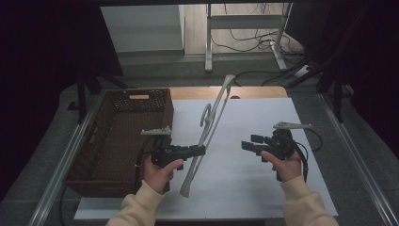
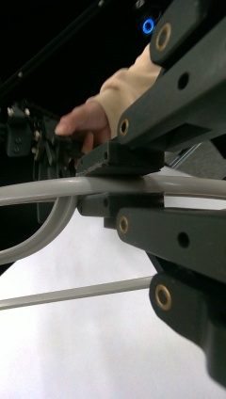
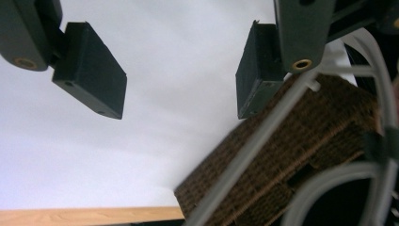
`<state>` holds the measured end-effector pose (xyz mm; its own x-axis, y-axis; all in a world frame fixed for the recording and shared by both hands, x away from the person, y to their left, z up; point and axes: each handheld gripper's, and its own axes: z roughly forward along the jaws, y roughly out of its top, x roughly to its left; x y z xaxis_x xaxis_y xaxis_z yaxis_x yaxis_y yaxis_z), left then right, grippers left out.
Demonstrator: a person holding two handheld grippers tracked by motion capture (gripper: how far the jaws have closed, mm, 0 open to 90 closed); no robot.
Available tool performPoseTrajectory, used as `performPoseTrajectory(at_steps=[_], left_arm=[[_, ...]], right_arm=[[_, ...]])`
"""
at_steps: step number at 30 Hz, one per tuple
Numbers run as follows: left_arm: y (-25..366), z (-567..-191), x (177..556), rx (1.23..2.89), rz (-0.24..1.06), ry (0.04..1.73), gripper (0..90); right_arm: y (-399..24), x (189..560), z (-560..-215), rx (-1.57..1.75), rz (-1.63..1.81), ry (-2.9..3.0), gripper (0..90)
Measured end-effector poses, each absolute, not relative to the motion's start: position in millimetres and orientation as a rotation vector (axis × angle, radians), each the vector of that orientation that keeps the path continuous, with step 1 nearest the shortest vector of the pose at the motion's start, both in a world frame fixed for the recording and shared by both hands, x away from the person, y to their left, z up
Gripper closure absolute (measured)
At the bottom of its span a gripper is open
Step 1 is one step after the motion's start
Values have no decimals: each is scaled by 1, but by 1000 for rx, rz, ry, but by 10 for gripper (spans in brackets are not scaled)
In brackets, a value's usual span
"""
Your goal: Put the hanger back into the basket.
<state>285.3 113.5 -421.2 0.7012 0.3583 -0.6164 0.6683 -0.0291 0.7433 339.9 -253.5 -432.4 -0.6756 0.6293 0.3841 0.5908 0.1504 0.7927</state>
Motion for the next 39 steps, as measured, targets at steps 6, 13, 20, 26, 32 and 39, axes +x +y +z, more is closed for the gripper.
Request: performPoseTrajectory(at_steps=[6,13,20,26,32,39], left_arm=[[117,-414,282,1648,-300,822,812],[123,-401,279,1661,-288,800,812],[139,-379,279,1682,-267,762,812],[165,-367,282,1659,-254,763,812],[194,-361,288,1648,-239,803,812],[219,-357,296,1620,-241,834,812]], right_arm=[[-277,330,-444,1228,1523,2340,292],[-285,329,-452,1202,1462,2360,224],[-289,332,-461,1177,1392,2393,199],[-289,333,-462,1177,1368,2402,196],[-289,334,-465,1196,1343,2404,194],[-289,336,-468,1216,1310,2403,183]])
